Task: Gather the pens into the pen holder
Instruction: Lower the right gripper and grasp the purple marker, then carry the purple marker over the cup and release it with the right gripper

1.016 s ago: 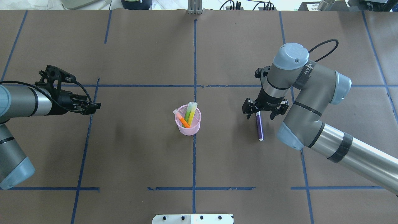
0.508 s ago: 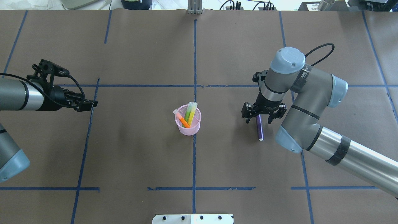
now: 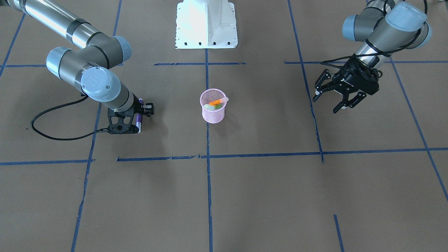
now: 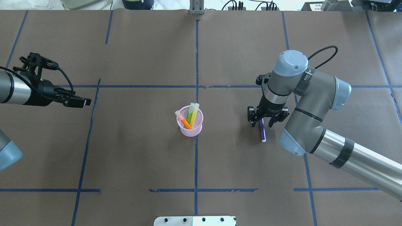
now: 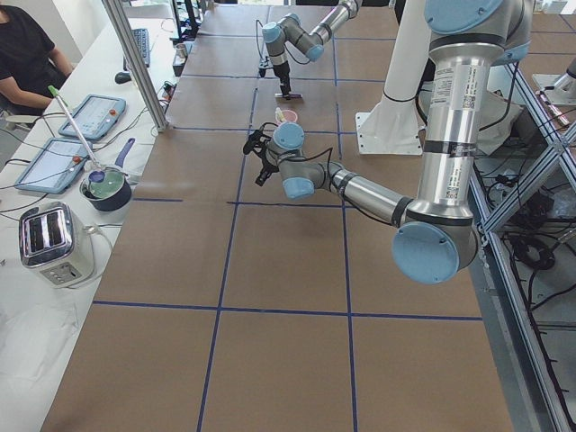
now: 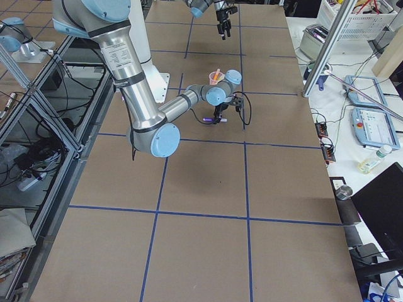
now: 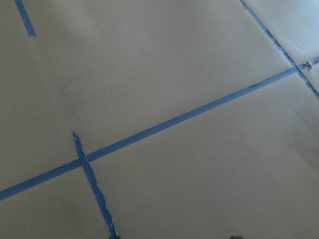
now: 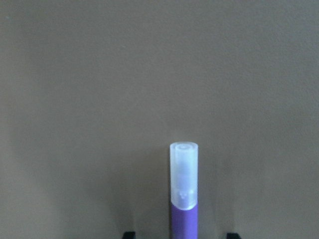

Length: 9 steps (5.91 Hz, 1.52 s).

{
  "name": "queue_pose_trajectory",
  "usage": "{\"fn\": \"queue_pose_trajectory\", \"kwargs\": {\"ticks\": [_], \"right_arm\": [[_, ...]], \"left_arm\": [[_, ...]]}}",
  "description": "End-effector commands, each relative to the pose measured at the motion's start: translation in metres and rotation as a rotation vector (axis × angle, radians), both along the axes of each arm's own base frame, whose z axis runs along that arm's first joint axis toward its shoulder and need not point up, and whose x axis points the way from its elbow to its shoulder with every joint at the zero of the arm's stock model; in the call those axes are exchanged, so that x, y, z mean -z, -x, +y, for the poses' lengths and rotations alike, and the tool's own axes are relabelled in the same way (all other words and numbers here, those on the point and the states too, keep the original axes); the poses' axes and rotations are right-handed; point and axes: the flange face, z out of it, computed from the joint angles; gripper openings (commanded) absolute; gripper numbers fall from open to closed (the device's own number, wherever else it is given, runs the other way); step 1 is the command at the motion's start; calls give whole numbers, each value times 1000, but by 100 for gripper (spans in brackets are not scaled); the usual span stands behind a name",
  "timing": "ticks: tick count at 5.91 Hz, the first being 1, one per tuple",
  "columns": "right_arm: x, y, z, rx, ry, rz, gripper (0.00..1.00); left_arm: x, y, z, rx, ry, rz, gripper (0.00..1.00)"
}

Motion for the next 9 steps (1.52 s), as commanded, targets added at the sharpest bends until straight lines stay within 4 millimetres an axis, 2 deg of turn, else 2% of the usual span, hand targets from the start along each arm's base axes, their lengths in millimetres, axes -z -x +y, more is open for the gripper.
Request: {"fn": "queue_pose_trajectory", "kwargs": {"ticks": [1, 2, 3, 4, 5, 6, 7, 8, 9], "right_arm": [[-3, 0, -2, -1, 3, 3, 42], [-1, -3, -5, 1, 17, -9, 14], [-2, -6, -7, -4, 20, -9, 0], [3, -8, -9, 2, 34, -29, 0], [21, -12, -8, -9, 15, -56, 0], [83, -35, 7, -96, -89, -107, 0], [135, -45, 35, -247, -171, -130, 0], [175, -35, 81, -407, -244, -154, 0], [201, -21, 114, -524, -300, -182, 0]], "left_arm": [[0, 1, 0, -1, 0, 2, 81], [1, 1, 0, 0, -3, 4, 81], [1, 1, 0, -1, -3, 5, 81], [0, 2, 1, 0, -4, 5, 81], [1, 2, 1, -1, -6, 7, 81], [2, 4, 0, 3, -6, 10, 81], [-14, 22, -1, 21, 12, -13, 81], [-23, 38, -8, -5, -43, -48, 81], [-33, 62, -21, -8, -59, -65, 81]]}}
